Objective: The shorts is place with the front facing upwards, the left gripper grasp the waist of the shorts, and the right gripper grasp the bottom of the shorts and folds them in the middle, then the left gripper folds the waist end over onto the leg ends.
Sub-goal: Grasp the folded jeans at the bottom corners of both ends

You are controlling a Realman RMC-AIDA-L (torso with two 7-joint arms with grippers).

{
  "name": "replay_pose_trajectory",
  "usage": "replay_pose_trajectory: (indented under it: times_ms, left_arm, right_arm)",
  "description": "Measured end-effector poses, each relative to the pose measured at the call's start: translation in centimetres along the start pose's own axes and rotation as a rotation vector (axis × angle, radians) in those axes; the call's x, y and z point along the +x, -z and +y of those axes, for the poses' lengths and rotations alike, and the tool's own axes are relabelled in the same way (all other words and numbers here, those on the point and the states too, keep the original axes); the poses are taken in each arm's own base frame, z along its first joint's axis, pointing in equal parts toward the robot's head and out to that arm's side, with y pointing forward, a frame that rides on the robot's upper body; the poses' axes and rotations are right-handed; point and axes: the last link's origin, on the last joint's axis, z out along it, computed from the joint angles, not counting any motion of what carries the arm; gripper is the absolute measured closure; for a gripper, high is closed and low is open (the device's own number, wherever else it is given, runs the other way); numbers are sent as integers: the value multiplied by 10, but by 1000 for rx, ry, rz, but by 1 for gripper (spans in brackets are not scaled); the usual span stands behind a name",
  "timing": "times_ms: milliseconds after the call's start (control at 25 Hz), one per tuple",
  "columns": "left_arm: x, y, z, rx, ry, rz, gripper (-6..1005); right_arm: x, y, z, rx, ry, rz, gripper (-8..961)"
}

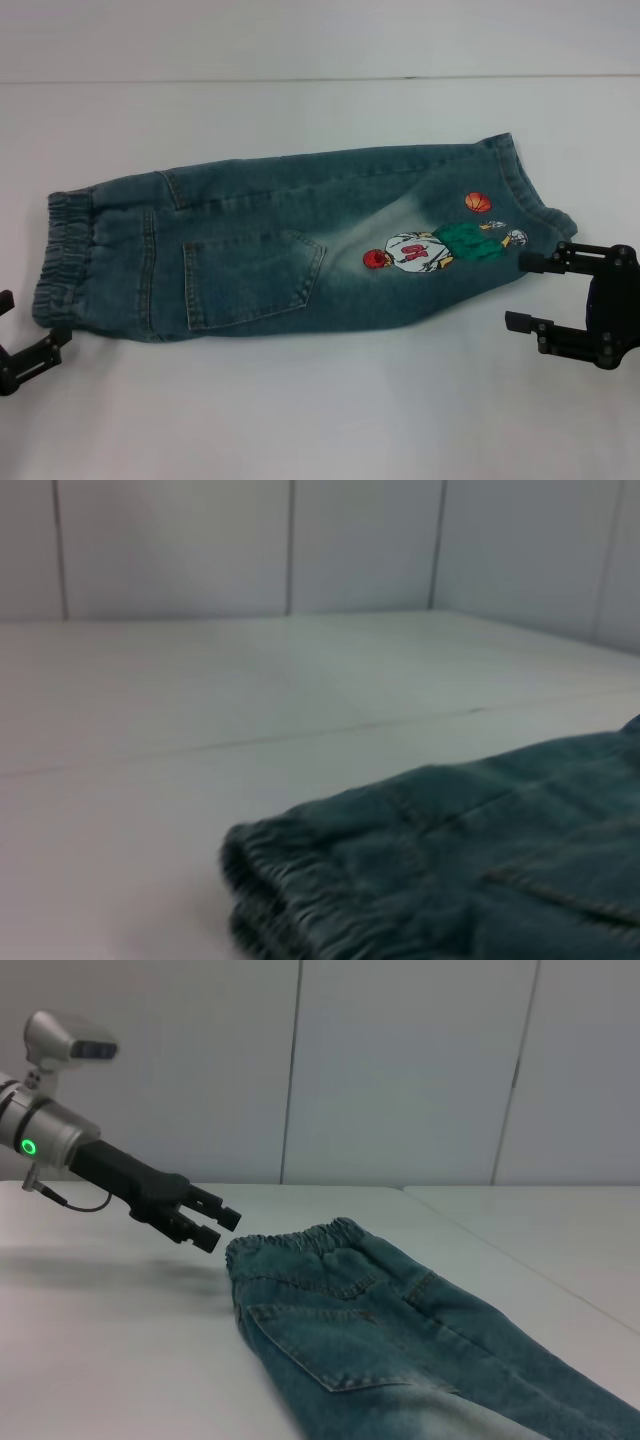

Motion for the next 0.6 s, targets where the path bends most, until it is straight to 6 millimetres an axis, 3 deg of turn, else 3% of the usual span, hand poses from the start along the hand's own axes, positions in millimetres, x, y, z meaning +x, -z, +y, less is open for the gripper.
replay_pose_trajectory:
  times_ms: [320, 600]
  left_arm:
    - [-5, -18, -2, -15, -23, -91, 162]
    - [-2, -20, 3, -55, -22, -88, 185]
  right_arm:
    - [0, -1, 0, 0, -4, -1, 300]
    - [1, -1, -1, 6, -5, 3, 301]
